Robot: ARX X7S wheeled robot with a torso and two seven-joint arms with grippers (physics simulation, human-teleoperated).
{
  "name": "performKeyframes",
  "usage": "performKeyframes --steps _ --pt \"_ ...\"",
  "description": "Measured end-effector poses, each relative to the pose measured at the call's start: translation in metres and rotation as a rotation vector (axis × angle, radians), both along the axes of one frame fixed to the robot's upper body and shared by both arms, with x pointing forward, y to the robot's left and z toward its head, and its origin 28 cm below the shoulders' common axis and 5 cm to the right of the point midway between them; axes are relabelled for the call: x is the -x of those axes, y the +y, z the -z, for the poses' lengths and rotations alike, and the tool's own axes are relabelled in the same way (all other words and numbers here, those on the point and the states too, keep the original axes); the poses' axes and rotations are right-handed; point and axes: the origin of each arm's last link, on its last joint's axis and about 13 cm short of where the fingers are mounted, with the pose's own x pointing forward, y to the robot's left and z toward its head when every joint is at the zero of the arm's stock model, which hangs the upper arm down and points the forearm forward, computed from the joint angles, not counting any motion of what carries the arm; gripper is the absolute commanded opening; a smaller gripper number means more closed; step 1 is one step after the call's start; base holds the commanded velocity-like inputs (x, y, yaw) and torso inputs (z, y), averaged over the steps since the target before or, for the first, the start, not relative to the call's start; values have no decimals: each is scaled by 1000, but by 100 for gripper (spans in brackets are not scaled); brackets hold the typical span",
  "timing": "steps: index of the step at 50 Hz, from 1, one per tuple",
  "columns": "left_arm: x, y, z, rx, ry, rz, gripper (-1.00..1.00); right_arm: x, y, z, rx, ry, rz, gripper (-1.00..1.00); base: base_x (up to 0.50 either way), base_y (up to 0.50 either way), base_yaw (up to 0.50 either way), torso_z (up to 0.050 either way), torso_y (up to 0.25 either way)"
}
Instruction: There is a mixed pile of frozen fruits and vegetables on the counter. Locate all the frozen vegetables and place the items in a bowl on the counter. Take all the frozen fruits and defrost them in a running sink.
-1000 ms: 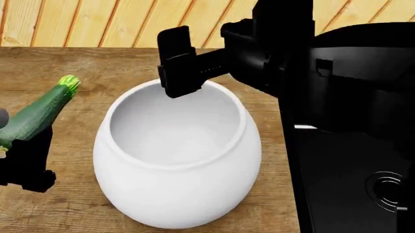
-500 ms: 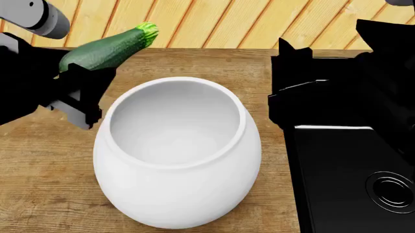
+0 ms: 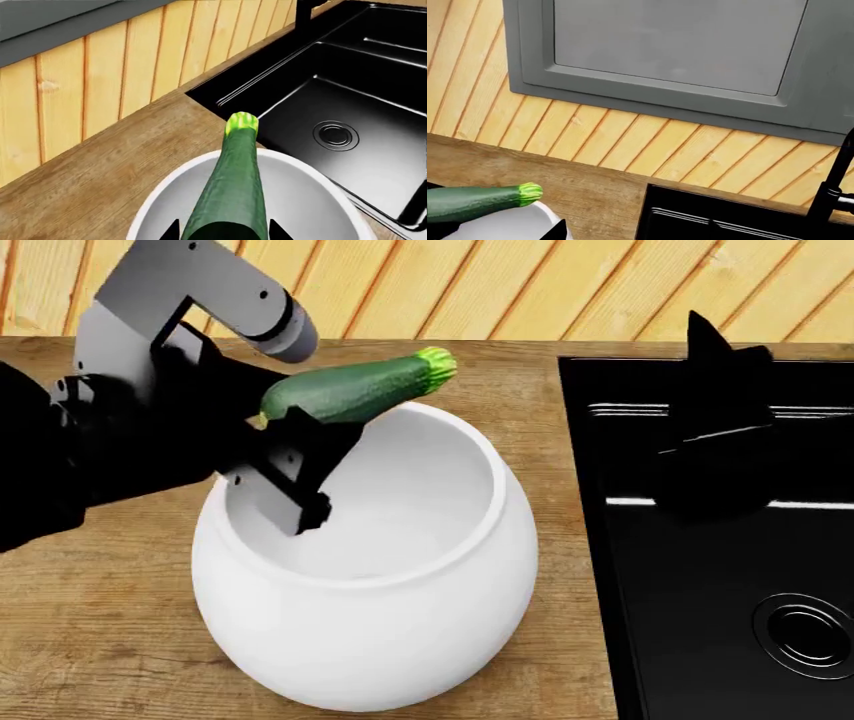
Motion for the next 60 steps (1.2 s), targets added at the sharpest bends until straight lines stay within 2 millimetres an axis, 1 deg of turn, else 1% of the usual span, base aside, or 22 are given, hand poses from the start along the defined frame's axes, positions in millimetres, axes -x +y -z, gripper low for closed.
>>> performKeyframes --steps 10,19,32,33,44,51,56,60 --pt "2 -1 10 -38 3 3 -100 3 -3 -2 -15 -13 35 100 0 0 0 0 0" --pt "7 4 12 -59 -7 -2 -100 5 -4 -1 -25 -9 47 100 0 0 0 0 0" --pt "10 3 16 -78 -6 15 -100 5 -4 3 -43 8 46 100 0 0 0 0 0" --pt "10 3 16 -80 -6 16 100 5 -4 4 -44 9 46 100 0 0 0 0 0" --pt "7 3 15 -83 -8 9 100 4 -4 6 -55 21 40 100 0 0 0 0 0" --pt "5 7 10 -66 -11 -10 100 3 -2 8 -56 23 38 100 0 0 0 0 0" --pt "4 15 4 -34 -23 -52 100 0 1 11 -52 16 38 100 0 0 0 0 0" --pt "7 28 -2 0 -46 -116 100 -3 3 15 -46 7 50 100 0 0 0 0 0"
